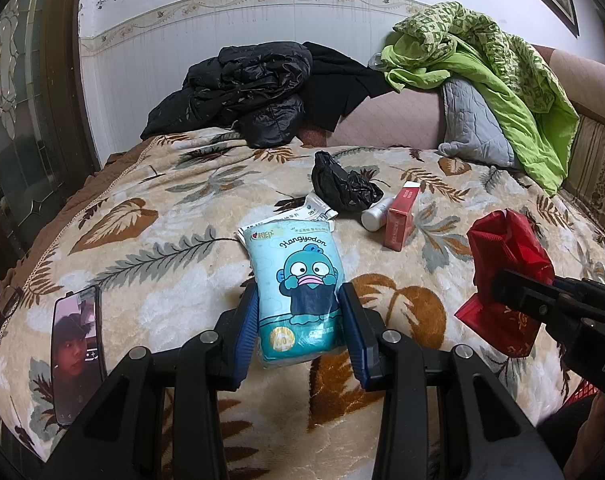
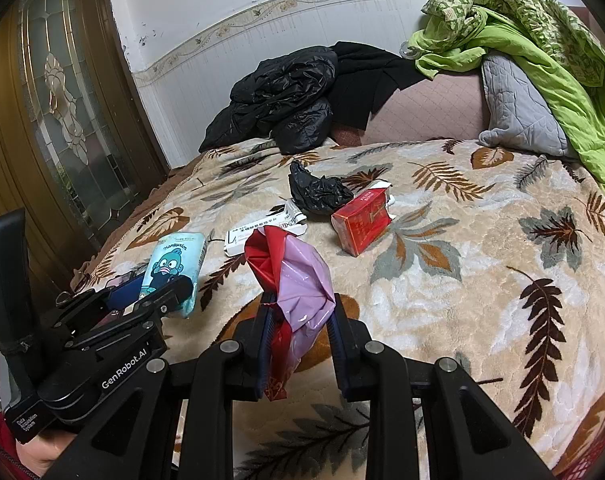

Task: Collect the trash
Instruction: 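Hold the blue snack bag and red-and-pink wrapper lifted above the bed, then carry both items to the red wastebasket and open both grippers inside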

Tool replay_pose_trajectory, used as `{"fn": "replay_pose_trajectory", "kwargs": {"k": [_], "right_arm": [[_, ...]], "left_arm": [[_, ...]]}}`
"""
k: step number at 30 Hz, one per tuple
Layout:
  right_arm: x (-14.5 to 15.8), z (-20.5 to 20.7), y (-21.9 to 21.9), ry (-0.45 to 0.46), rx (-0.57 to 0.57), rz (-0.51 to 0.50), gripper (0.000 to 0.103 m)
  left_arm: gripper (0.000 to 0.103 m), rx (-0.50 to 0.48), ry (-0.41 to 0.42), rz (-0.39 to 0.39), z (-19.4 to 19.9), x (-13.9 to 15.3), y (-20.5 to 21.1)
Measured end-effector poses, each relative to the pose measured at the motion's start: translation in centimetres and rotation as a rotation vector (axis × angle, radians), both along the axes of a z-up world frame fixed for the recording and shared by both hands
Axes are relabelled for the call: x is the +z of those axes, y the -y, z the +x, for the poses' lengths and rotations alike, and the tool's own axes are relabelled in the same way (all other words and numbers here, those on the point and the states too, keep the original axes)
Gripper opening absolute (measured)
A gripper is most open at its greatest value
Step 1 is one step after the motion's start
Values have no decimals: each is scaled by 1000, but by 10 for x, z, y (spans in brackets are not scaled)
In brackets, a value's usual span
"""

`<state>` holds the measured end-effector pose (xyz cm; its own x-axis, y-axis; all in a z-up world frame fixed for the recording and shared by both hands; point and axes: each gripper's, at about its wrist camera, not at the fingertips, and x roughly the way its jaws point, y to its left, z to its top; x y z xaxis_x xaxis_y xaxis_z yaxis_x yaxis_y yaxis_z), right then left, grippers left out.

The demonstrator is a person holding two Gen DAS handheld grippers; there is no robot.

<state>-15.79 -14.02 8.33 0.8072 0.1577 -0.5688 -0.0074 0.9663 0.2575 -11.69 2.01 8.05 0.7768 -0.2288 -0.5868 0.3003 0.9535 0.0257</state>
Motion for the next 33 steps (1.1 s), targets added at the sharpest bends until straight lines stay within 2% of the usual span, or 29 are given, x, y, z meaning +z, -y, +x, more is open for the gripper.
{"fn": "replay_pose_trajectory", "kwargs": {"k": [33], "right_arm": [[-2,-1,3,-2,-15,23,27]], "left_arm": [[38,-16,-21,-5,-4,-8,7]]}}
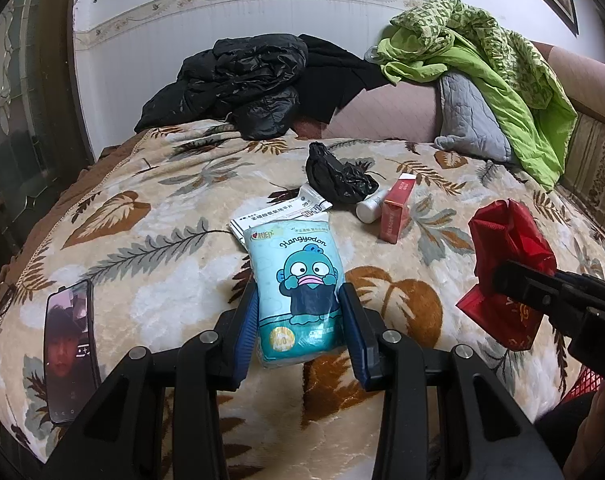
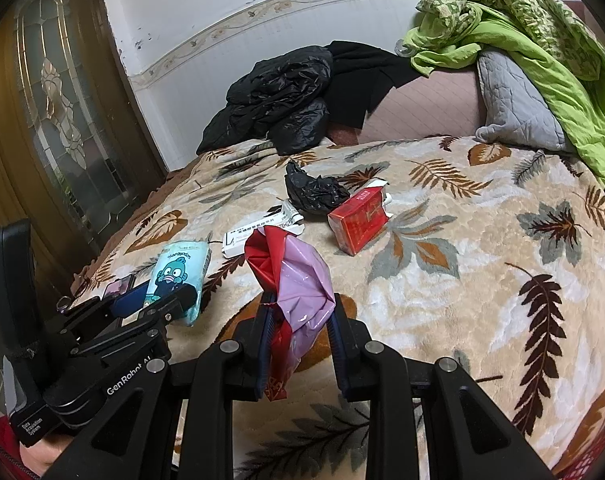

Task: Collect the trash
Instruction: 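Carry both items to the red wastebasket and open both grippers inside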

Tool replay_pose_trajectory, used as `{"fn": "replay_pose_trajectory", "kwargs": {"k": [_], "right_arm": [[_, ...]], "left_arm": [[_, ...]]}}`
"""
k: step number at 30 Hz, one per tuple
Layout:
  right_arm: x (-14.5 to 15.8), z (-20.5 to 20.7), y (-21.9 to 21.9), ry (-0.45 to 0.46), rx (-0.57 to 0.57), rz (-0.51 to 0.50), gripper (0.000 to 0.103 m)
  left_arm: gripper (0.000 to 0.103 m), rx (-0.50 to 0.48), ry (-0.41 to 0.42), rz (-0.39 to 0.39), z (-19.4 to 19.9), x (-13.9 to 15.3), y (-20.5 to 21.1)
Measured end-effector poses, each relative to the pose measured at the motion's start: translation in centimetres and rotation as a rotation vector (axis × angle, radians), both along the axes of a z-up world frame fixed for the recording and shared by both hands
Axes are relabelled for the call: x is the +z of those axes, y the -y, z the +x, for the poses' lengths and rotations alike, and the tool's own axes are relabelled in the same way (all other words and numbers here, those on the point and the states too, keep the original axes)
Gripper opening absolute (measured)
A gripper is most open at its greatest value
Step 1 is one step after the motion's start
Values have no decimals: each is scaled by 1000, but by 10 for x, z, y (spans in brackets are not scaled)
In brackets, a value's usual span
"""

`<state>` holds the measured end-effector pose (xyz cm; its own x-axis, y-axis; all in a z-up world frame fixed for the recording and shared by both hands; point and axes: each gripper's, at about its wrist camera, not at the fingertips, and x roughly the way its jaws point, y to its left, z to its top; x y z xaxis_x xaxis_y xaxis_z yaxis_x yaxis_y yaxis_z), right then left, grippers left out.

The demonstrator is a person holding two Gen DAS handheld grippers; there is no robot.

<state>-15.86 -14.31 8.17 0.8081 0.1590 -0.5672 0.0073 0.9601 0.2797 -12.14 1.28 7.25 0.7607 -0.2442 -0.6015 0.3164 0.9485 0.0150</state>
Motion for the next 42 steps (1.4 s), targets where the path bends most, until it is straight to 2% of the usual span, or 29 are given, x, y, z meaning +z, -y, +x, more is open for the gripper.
{"fn": "replay_pose_trajectory", "kwargs": {"k": [9,16,20,33,37,42], "right_arm": [[10,-13,7,11,-23,54,27],[22,-53,32,19,-86,66,27],[31,-89,62,28,-174,78,27],[41,-218,162,1,-514,68,27],[42,-254,186,-11,-599,87,27],[41,-285,209,-18,-676,93,27]], "left_arm": [[38,-81,13,-27,-9,9,6],[39,-184,25,-48,-25,24,24],[38,-253,24,-45,-35,32,45],[39,-574,6,-79,-92,69,142],[39,-675,-30,-83,-111,76,174],[40,-808,-115,-86,-136,80,214]]}}
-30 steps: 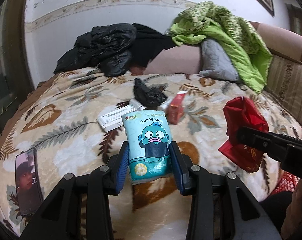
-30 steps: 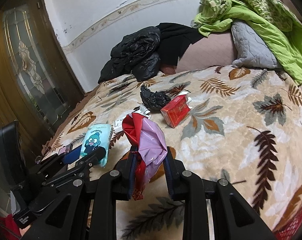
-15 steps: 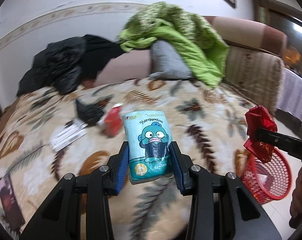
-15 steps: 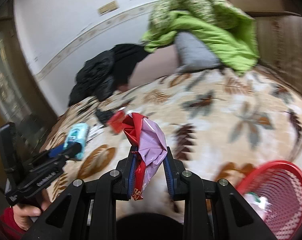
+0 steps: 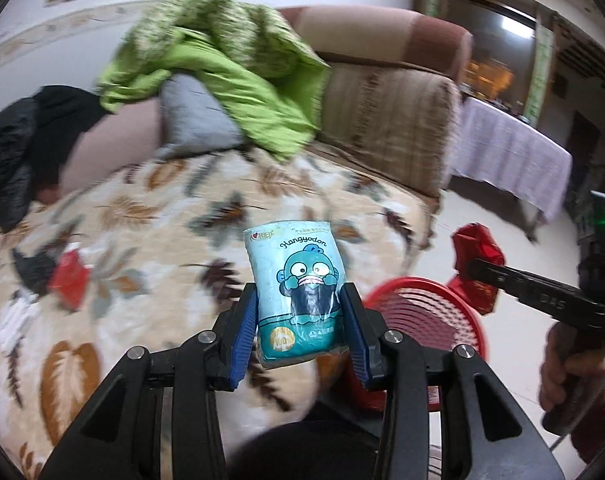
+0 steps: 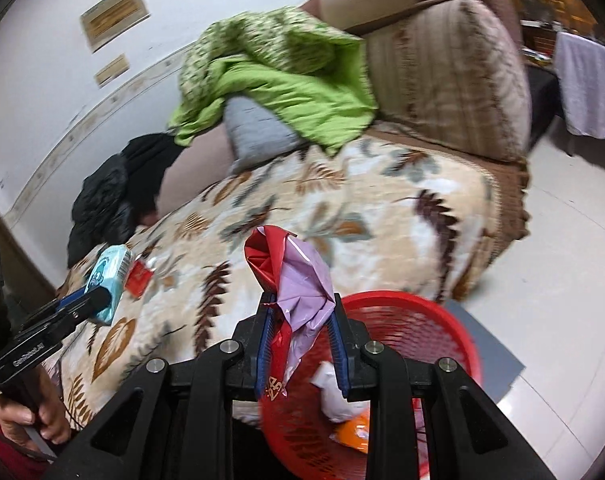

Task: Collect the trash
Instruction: 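Carry both items to the red wastebasket and open both grippers inside, then move both tools back over the remaining trash on the bed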

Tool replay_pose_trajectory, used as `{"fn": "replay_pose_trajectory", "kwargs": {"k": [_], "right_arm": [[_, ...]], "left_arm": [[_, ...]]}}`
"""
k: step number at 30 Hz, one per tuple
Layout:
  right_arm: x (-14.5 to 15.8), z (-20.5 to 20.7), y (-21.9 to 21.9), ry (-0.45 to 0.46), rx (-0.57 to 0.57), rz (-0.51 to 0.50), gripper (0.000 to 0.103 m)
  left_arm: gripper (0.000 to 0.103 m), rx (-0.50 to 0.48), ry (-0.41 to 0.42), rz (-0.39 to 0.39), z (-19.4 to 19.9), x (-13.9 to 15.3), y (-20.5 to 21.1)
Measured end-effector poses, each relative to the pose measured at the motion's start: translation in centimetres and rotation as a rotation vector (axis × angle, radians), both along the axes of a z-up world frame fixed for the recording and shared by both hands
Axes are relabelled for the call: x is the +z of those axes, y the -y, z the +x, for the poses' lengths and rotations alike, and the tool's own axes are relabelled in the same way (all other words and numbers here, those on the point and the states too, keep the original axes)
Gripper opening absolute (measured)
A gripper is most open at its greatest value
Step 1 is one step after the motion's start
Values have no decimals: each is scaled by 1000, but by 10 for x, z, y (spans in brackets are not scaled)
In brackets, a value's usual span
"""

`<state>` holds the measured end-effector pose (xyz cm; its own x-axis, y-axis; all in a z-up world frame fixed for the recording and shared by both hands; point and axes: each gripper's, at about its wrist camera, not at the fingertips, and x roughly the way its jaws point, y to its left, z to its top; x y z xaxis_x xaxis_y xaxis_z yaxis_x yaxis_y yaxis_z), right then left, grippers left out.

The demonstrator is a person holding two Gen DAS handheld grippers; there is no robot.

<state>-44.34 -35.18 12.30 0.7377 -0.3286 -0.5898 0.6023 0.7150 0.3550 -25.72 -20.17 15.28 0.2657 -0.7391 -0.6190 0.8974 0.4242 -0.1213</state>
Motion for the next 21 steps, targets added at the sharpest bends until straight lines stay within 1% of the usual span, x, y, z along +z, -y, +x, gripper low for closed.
{"fn": "replay_pose_trajectory", "kwargs": {"k": [5,8,10,11,12,13,14,15,16,19,21], "right_arm": [[-6,-22,14,1,-42,23,27],[-13,-30,20,-3,-58,39,29],[-18,-35,24,-10,-72,49,29],[-22,-37,26,-15,-78,58,31],[-26,-38,29,-24,-77,75,33],[-28,-39,31,-31,-86,81,41],[-30,-40,32,-41,-103,81,52],[-31,-42,33,-45,-119,82,57],[-31,-43,33,-44,-121,82,60],[-28,-41,33,-44,-128,71,60],[-24,-35,30,-37,-107,66,60]], "left_arm": [[40,-103,-44,36,-24,-6,37],[40,-166,-83,64,-39,-16,58],[43,-200,-106,82,-47,-23,70],[49,-213,-113,92,-51,-26,75],[60,-224,-122,103,-56,-30,80],[64,-226,-128,102,-59,-31,81],[67,-227,-132,97,-60,-31,81],[68,-231,-138,90,-61,-30,80],[68,-234,-139,89,-61,-29,79],[69,-211,-115,78,-58,-24,72],[69,-174,-104,65,-50,-20,64]]}}
